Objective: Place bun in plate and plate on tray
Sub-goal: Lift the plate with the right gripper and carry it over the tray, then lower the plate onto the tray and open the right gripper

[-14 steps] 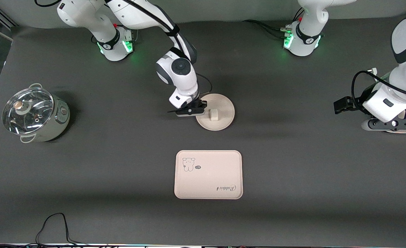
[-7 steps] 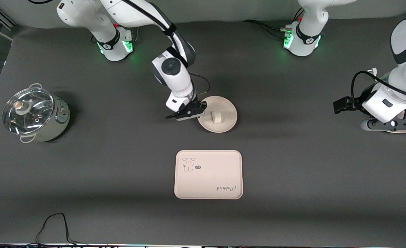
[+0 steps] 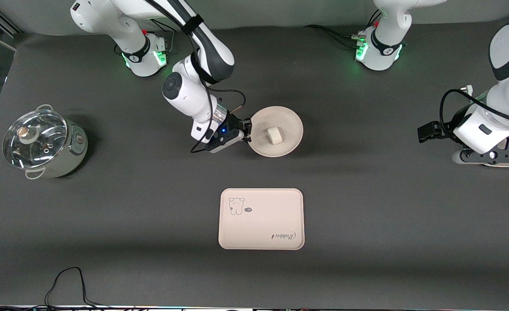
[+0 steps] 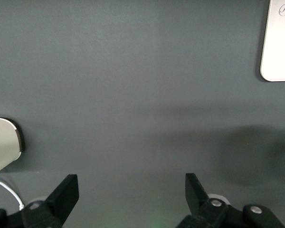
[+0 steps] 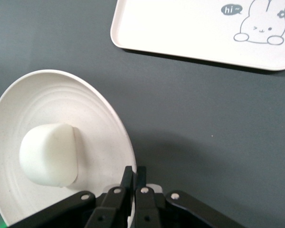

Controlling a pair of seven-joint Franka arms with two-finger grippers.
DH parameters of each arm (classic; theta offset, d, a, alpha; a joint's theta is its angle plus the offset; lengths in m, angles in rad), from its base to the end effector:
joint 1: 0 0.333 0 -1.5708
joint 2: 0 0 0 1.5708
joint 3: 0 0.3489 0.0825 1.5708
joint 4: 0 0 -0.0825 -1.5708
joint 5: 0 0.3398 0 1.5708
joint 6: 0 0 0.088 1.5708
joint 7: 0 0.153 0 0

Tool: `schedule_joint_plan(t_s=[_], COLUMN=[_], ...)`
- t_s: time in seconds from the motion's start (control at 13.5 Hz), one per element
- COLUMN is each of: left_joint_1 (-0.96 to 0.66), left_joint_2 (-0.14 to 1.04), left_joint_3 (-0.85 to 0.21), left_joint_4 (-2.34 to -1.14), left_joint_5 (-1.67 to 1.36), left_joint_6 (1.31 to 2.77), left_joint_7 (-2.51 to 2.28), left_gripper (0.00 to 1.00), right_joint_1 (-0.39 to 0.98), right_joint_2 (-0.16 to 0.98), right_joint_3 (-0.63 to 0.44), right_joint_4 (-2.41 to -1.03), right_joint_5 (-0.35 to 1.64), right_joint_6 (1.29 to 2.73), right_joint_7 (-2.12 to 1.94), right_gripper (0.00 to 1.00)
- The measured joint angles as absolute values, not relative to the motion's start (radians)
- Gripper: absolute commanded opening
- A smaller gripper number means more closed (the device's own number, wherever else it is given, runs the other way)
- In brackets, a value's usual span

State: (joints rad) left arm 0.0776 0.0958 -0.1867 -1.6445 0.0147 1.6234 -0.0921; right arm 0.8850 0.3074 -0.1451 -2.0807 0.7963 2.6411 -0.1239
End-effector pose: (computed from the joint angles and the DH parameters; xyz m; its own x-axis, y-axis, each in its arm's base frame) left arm 0.5311 -0.0519 0.5350 0.9932 -0.0183 -0.1148 -0.0192 -0.9998 -0.0073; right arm 0.4422 0.4049 0.3243 0.9717 0.1776 0.1556 0.2294 -0.8663 -0.4437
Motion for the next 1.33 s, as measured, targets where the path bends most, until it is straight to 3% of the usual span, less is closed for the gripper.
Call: schedule_joint_plan(t_s=[0.37, 0.81, 1.03, 1.33], left_joint_1=[0.077, 0.077, 0.077, 0.077], left_joint_2=[0.096, 0.096, 0.096, 0.096], left_joint_3=[-0.187, -0.187, -0.187, -0.187], left_joint_4=[-1.645, -1.646, -1.646, -1.646], left_joint_5=[0.015, 0.014, 0.014, 0.014], left_joint_6=[1.623, 1.623, 1.623, 1.629], left_joint_7=[-0.092, -0.092, -0.092, -0.092], left_gripper=[1.0, 1.0, 1.0, 1.0], right_joint_1=[0.808, 0.628, 0.564, 0.529], right_joint_2=[0.343, 0.644, 0.793, 0.935], right_joint_3=[-0.151, -0.171, -0.175, -0.175], right_joint_4=[-2.022, -1.488, -1.219, -1.066], right_joint_5=[0.799, 0.64, 0.614, 0.607], right_joint_6=[2.596, 2.283, 2.193, 2.189], right_joint_7=[-0.124, 0.027, 0.09, 0.128], right_gripper=[0.0, 0.0, 0.0, 0.0])
